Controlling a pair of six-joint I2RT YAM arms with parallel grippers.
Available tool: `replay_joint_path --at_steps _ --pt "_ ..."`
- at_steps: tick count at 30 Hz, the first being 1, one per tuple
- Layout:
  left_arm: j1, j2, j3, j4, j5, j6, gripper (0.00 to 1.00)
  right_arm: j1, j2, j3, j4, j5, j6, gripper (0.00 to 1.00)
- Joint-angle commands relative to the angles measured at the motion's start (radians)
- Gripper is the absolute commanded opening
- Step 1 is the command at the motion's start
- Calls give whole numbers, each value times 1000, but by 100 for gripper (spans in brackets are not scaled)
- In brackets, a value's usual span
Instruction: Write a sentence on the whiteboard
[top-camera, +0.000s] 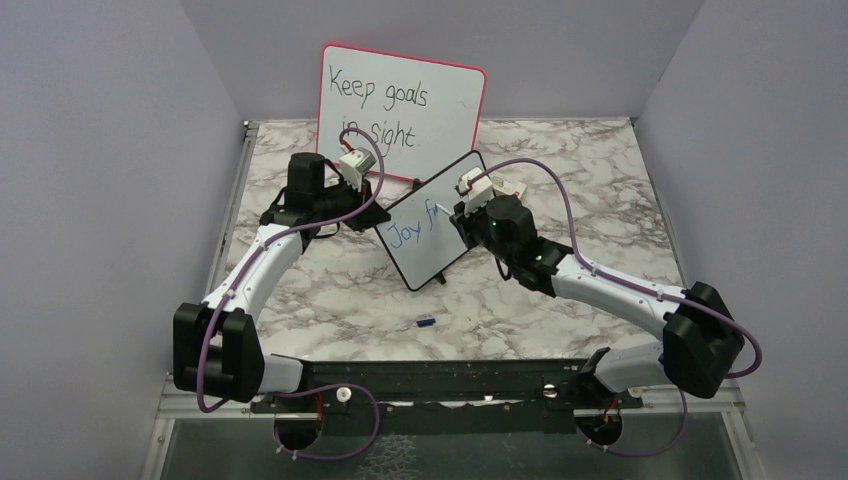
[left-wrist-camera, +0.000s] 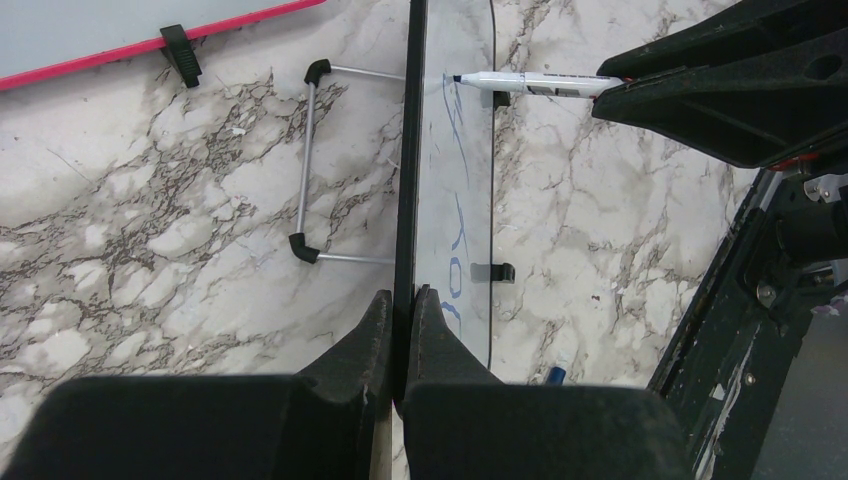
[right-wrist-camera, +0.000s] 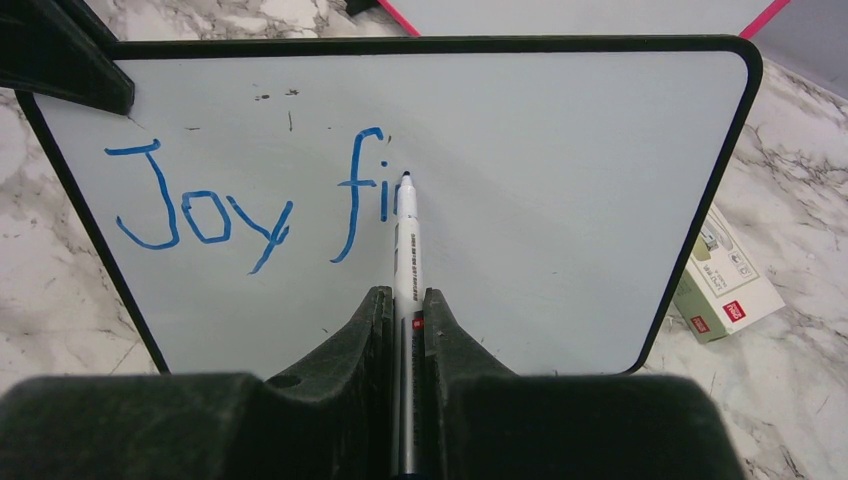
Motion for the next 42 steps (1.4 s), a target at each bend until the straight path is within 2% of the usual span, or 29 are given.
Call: replay_joint_path --at_steps 1,42 --pt "-10 35 -18 -91 -92 57 0 -15 20 29 1 32 12 0" --pt "-10 33 -16 -91 -101 59 0 -22 -20 -5 -102 -1 38 1"
